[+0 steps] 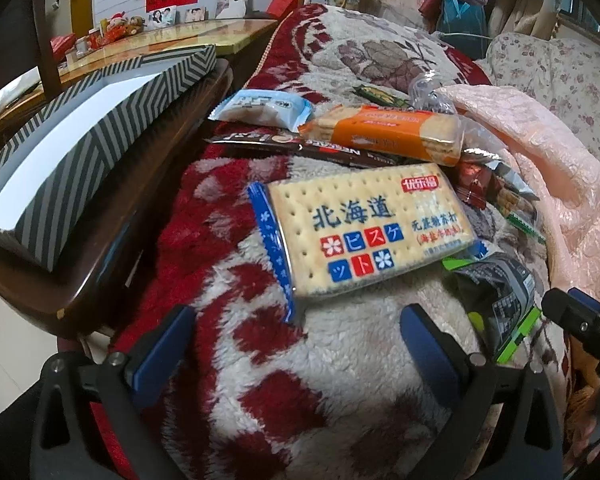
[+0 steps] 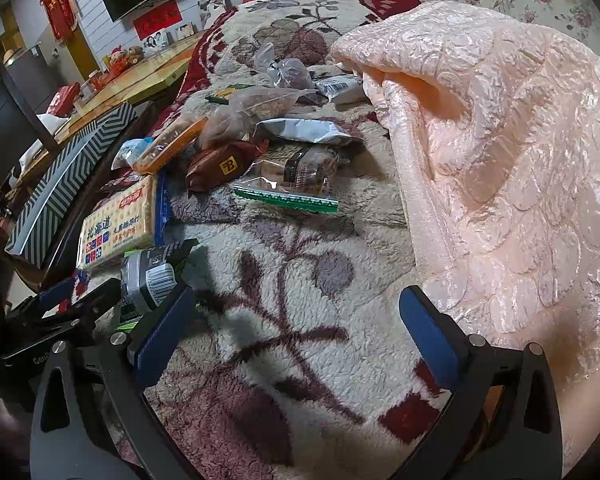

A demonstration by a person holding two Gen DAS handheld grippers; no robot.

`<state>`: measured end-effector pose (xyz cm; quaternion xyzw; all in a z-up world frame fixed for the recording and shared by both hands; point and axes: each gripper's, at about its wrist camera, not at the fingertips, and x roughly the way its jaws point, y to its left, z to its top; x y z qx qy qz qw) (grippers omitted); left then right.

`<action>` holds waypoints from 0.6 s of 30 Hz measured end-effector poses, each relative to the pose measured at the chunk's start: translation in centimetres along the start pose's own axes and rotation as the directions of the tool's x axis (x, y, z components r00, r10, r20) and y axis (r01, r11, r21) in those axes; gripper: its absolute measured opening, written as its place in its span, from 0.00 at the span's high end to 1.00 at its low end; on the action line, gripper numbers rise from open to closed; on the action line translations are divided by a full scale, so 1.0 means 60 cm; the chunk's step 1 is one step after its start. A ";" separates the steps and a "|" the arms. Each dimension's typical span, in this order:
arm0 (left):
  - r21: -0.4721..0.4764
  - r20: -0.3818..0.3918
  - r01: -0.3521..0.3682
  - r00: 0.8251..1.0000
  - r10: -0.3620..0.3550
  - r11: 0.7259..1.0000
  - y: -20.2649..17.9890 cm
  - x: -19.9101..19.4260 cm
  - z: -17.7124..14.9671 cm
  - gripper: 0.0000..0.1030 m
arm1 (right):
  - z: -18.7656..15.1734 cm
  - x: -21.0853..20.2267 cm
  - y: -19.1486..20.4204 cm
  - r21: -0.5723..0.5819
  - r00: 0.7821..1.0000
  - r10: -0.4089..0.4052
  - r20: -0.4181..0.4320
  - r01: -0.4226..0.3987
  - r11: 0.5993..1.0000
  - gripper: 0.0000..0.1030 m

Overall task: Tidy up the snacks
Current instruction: 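Move both tools over the snack pile toward the packets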

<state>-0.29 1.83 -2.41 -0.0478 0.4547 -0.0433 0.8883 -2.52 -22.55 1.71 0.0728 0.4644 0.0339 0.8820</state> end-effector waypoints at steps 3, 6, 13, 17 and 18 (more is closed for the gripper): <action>0.002 0.005 -0.006 1.000 0.005 1.000 -0.004 0.000 -0.001 0.00 | -0.001 -0.003 0.002 -0.007 1.000 0.000 0.007 0.000 1.000 0.00; -0.001 0.003 -0.006 1.000 0.006 1.000 -0.006 0.000 -0.003 0.00 | -0.001 -0.005 0.004 -0.015 1.000 -0.001 0.009 0.001 1.000 0.00; -0.003 -0.050 0.001 0.999 -0.001 1.000 -0.008 -0.008 0.006 0.00 | 0.000 -0.014 0.012 -0.032 1.000 0.007 -0.002 -0.007 0.999 0.00; 0.002 -0.016 0.000 1.000 0.000 1.000 -0.009 -0.026 0.014 0.00 | 0.001 -0.030 0.022 -0.060 1.000 0.008 0.019 -0.007 0.998 0.00; 0.009 -0.005 0.001 1.000 -0.001 1.000 -0.009 -0.031 0.017 0.00 | 0.001 -0.034 0.025 -0.073 1.000 0.015 0.026 -0.013 0.997 0.00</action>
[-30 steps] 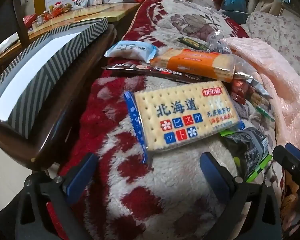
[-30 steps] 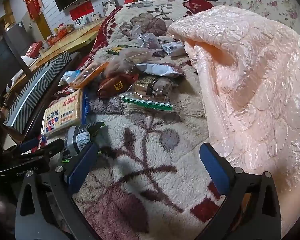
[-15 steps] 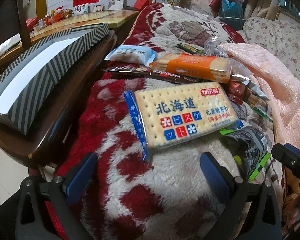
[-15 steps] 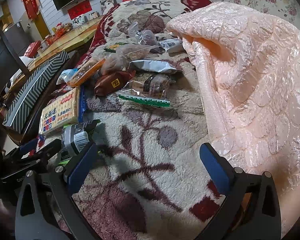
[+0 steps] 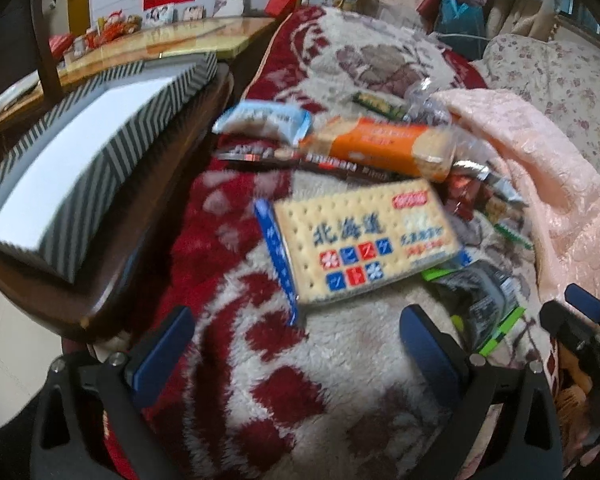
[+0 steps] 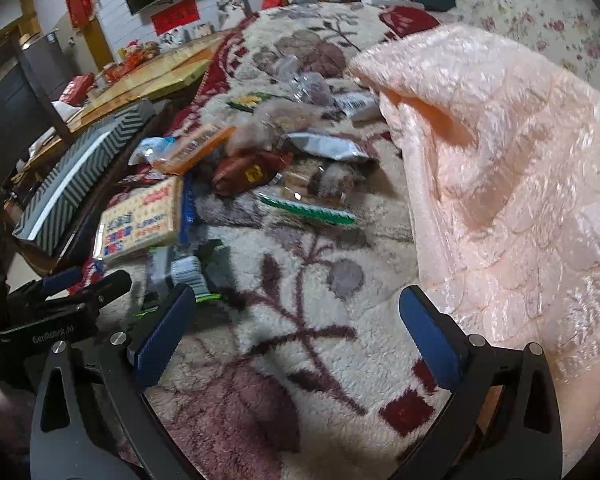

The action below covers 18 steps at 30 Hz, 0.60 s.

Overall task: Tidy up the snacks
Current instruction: 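Move both tools over the snack pile toward the packets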

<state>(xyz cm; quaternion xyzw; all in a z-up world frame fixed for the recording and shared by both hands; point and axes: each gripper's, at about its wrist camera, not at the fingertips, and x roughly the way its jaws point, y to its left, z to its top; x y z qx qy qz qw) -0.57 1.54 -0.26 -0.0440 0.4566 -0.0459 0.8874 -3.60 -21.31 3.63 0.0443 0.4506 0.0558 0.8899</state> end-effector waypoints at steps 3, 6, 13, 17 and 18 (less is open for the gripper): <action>0.018 0.038 0.004 0.999 -0.005 1.000 -0.004 -0.013 0.008 0.00 | -0.001 -0.003 0.015 -0.043 1.000 0.010 0.003 -0.010 0.999 0.00; 0.039 0.055 0.017 0.998 -0.019 0.999 -0.010 -0.016 0.011 0.00 | -0.004 -0.004 0.027 -0.070 1.000 0.023 -0.004 -0.024 0.997 0.00; 0.062 0.046 0.003 0.999 -0.005 0.998 -0.018 -0.010 0.006 0.00 | -0.002 0.003 0.025 -0.064 0.999 0.027 -0.017 -0.028 0.998 0.00; 0.055 0.045 0.001 0.999 -0.004 0.998 -0.018 -0.009 0.005 0.00 | -0.003 0.007 0.020 -0.047 0.999 0.029 -0.024 -0.030 0.998 0.00; 0.055 0.045 0.002 0.999 -0.004 0.999 -0.017 -0.008 0.004 0.00 | -0.003 0.007 0.020 -0.047 0.999 0.028 -0.025 -0.029 0.998 0.01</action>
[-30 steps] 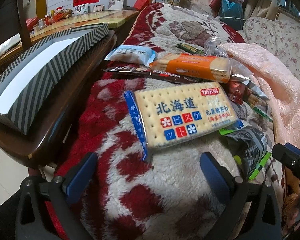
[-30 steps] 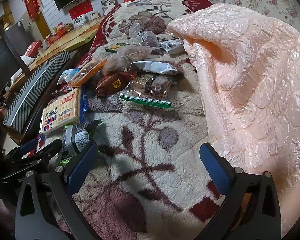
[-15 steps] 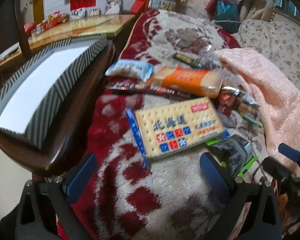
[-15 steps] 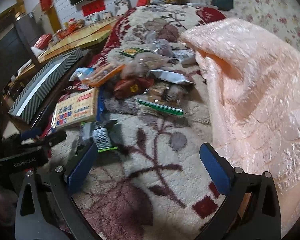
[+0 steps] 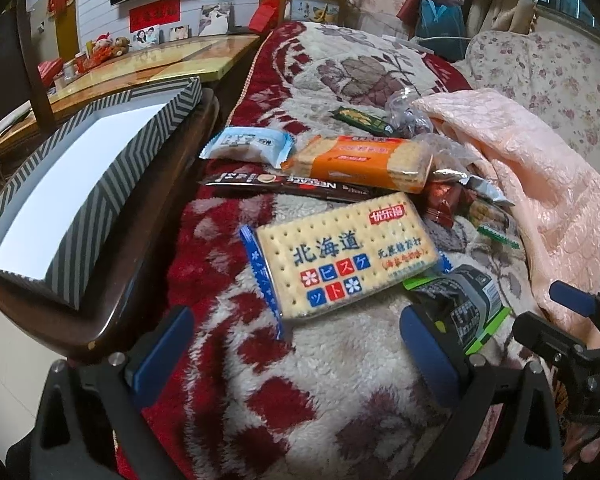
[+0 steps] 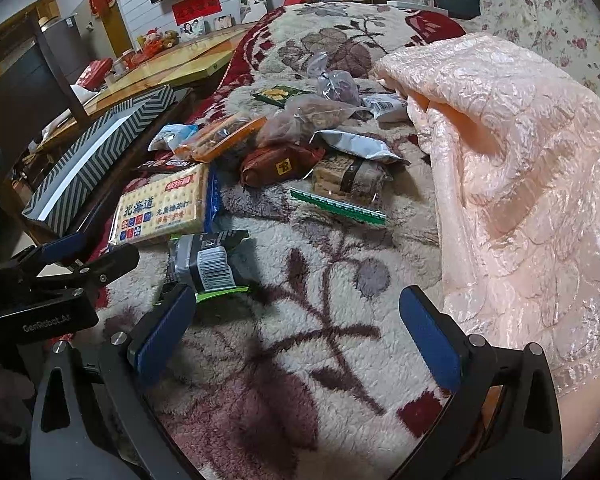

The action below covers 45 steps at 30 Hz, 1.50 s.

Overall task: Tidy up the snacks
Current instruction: 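Move both tools over the snack pile toward the packets, then grasp the green-black snack bag with the left tool while the right tool grasps the Hokkaido cracker pack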

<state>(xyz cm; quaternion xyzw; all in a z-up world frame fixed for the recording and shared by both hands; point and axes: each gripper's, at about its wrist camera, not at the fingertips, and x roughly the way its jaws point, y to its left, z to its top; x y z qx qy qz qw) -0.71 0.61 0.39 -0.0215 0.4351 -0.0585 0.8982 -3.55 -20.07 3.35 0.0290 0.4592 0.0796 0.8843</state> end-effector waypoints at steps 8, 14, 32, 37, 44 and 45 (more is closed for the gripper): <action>-0.009 0.003 0.000 1.000 0.000 1.000 0.004 0.000 -0.001 0.00 | 0.001 0.002 -0.001 0.000 1.000 0.001 -0.002 -0.001 1.000 0.01; -0.001 0.005 0.004 1.000 -0.004 1.000 0.003 -0.001 0.000 0.00 | 0.001 0.003 -0.001 0.000 1.000 0.001 -0.006 -0.001 1.000 0.00; 0.077 -0.019 0.085 0.996 -0.084 0.993 -0.004 0.005 0.018 0.00 | 0.001 0.004 -0.003 0.008 1.000 0.002 -0.012 -0.002 1.000 0.00; 0.083 -0.071 0.138 0.989 -0.132 0.987 -0.026 0.003 0.019 0.00 | 0.003 0.003 -0.002 -0.001 1.000 -0.003 -0.008 0.003 1.000 0.00; 0.002 -0.160 0.158 0.975 -0.155 0.987 -0.059 0.007 0.028 0.00 | 0.003 -0.008 -0.005 -0.007 0.998 -0.046 -0.032 0.045 0.999 0.00; -0.023 -0.170 0.189 0.967 -0.190 0.982 -0.063 0.008 0.030 0.00 | 0.003 -0.012 -0.008 -0.001 0.999 -0.044 -0.033 0.044 0.999 0.01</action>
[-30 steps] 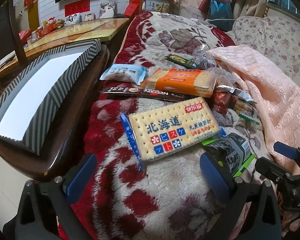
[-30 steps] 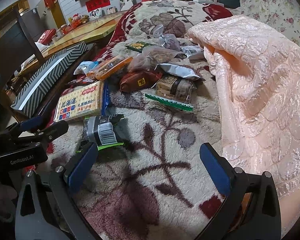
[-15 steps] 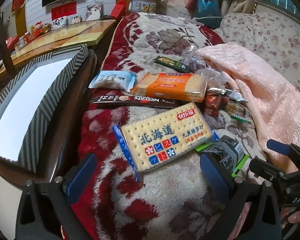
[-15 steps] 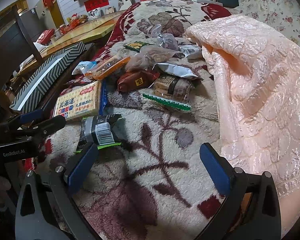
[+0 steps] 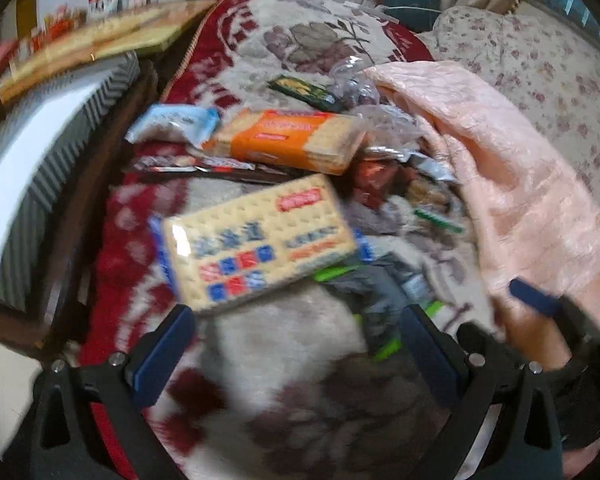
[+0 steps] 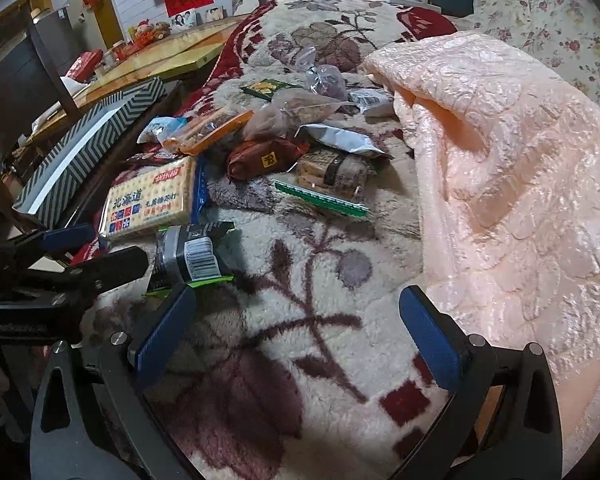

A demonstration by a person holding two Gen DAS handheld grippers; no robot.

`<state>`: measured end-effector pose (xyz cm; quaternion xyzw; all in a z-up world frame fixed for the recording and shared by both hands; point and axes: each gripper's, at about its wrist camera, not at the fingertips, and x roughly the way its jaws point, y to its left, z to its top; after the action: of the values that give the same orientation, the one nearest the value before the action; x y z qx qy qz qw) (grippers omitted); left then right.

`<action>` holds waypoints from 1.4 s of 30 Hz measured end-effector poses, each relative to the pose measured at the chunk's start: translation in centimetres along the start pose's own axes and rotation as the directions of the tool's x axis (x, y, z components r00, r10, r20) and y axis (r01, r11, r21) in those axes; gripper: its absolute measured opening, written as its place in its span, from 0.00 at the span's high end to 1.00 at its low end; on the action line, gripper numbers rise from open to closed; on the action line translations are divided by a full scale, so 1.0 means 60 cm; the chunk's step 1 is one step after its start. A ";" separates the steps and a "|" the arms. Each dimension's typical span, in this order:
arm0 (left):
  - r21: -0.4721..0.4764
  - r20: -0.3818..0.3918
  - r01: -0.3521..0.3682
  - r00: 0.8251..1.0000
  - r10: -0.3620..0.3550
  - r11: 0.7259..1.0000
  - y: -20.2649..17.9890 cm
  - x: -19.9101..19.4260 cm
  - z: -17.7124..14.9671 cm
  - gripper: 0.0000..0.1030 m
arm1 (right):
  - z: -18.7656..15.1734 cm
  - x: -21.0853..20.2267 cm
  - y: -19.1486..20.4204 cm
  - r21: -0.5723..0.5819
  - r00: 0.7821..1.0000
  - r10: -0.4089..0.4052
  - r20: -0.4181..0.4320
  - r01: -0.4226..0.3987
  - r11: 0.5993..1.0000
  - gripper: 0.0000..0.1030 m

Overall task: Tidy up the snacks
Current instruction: 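Grasp the green-black snack bag with the left tool while the right tool grasps the Hokkaido cracker pack, then carry both packets to the white tray and open both tools to release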

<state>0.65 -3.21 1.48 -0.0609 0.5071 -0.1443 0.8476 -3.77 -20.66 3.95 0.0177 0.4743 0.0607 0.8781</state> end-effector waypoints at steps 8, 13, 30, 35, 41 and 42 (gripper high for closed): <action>-0.032 -0.042 -0.019 0.999 0.018 0.999 -0.039 0.019 0.014 0.00 | -0.014 -0.020 -0.017 0.035 1.000 0.015 -0.021 -0.014 0.999 0.01; -0.021 -0.055 -0.037 0.998 0.036 0.999 -0.071 0.035 0.027 0.00 | -0.023 -0.026 -0.033 0.072 0.999 0.028 -0.032 -0.026 0.997 0.01; -0.033 -0.065 0.000 0.998 -0.002 0.999 -0.028 0.023 -0.004 0.53 | -0.019 -0.021 -0.015 0.038 0.994 0.102 -0.041 -0.100 0.994 0.07; -0.028 -0.040 -0.045 0.998 0.044 0.999 0.006 -0.023 -0.034 0.54 | -0.007 -0.018 0.015 -0.045 0.987 0.148 -0.056 -0.150 0.988 0.09; -0.118 -0.004 -0.127 0.992 0.128 0.985 0.074 -0.074 -0.050 0.54 | 0.030 0.008 0.097 -0.330 0.964 0.232 -0.133 -0.263 0.907 0.09; -0.136 0.000 -0.136 0.990 0.138 0.981 0.086 -0.080 -0.053 0.54 | 0.038 0.017 0.117 -0.401 0.958 0.240 -0.154 -0.283 0.871 0.09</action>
<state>-3.32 3.30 2.73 -0.0839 0.5148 -0.0506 0.8517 -1.95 -13.53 4.99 -0.1102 0.4865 0.2800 0.8202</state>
